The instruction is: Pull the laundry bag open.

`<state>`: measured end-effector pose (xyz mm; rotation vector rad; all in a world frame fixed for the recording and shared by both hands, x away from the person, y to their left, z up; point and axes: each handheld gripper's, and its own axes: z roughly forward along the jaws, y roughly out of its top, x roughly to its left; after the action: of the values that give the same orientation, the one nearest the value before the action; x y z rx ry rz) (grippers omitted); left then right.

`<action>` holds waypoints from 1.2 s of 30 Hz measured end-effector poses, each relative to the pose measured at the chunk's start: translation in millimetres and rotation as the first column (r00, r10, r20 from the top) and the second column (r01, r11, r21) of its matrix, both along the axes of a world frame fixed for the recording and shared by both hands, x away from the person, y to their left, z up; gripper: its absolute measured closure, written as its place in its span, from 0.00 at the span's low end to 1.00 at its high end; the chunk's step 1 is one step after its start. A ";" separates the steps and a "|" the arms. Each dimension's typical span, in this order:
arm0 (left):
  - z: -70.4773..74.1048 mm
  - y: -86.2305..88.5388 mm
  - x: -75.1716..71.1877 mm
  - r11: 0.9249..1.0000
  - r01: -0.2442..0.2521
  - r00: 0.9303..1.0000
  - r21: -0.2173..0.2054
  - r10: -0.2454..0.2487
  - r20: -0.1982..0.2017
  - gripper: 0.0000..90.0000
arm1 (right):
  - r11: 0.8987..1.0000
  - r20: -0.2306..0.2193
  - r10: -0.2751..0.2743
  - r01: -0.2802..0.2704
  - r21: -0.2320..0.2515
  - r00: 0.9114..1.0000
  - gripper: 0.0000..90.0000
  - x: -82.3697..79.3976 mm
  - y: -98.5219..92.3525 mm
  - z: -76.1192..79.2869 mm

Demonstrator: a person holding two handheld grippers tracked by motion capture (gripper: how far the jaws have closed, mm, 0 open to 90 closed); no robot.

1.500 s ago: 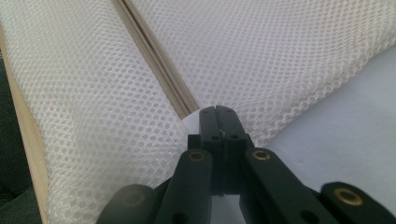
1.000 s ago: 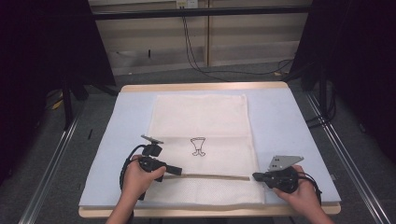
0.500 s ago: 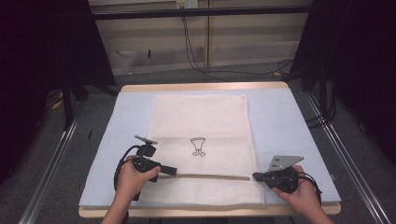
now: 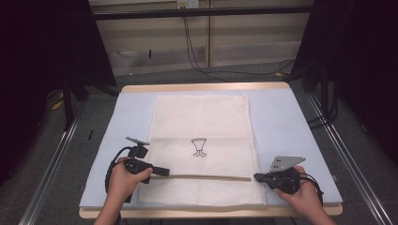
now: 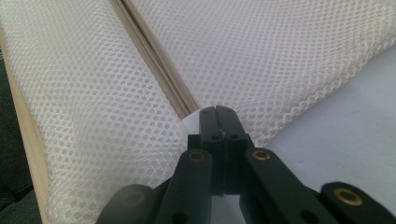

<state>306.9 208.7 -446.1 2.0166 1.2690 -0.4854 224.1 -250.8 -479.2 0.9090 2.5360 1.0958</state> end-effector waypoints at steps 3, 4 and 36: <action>-1.3 8.6 -0.8 1.000 -0.007 1.000 -0.010 0.007 -0.005 0.97 | 1.000 0.001 0.000 0.000 -0.002 1.000 1.00 -0.1 0.1 0.1; -1.9 11.5 -1.0 1.000 -0.013 1.000 -0.005 0.013 0.001 0.97 | 1.000 0.004 0.002 -0.002 -0.003 1.000 1.00 0.1 0.1 0.1; -12.5 73.6 -1.8 0.993 -0.116 0.993 0.000 0.116 -0.027 0.97 | 1.000 0.003 0.000 0.000 -0.012 1.000 1.00 -0.6 1.2 0.8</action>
<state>305.1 282.3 -458.6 1.9280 1.3935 -0.4591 223.6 -249.6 -478.5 0.9047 2.5373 1.0804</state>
